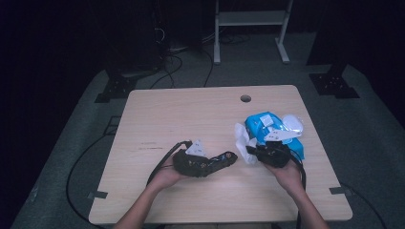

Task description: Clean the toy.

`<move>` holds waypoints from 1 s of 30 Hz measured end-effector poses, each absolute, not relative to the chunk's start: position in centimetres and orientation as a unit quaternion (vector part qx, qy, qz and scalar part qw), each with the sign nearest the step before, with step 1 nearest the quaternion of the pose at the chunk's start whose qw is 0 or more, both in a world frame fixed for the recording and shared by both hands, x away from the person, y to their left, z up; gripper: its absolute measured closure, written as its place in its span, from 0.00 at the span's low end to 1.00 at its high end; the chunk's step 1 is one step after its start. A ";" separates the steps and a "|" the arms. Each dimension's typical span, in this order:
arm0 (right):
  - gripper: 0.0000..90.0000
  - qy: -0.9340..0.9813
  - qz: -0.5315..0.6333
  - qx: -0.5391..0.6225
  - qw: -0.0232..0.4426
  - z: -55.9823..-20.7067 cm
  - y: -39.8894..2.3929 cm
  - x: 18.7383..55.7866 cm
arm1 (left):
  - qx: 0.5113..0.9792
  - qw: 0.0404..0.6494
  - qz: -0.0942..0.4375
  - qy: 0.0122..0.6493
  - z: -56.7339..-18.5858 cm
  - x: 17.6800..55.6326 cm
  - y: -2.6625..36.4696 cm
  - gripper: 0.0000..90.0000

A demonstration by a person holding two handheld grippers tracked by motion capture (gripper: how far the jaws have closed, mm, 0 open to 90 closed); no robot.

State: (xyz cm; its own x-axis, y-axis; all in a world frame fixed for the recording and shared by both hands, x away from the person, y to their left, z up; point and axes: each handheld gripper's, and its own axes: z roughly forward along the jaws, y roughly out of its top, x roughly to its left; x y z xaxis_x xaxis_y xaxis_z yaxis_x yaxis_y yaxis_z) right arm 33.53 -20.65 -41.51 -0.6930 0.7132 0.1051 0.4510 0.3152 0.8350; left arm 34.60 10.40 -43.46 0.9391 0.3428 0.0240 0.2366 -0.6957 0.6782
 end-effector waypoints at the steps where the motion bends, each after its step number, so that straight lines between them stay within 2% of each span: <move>1: 0.93 0.800 0.455 0.364 0.141 -41.6 -20.5 33.5 | 0.918 0.356 0.073 0.158 -43.5 34.5 10.8 0.65; 10: 0.92 0.814 0.445 0.349 0.130 -42.2 -19.0 33.5 | 0.919 0.349 0.071 0.170 -43.3 34.4 12.1 0.64; 13: 0.92 0.815 0.444 0.348 0.129 -42.3 -18.8 33.5 | 0.919 0.350 0.069 0.168 -42.8 34.7 11.4 0.57; 16: 0.92 0.815 0.445 0.350 0.127 -42.4 -18.8 33.5 | 0.928 0.327 0.079 0.156 -42.4 35.0 10.0 0.55; 30: 0.92 0.817 0.445 0.349 0.117 -42.8 -18.8 33.5 | 0.946 0.276 0.076 0.151 -42.5 36.6 6.4 0.55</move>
State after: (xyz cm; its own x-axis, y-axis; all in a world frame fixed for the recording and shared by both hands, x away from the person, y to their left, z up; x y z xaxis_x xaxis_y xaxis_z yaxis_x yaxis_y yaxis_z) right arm 33.54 -18.82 -42.75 -0.7295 0.6737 0.1183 0.4650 0.3616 0.8081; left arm 36.61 6.41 -42.52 0.9432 0.3268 0.0600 0.2435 -0.8026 0.5446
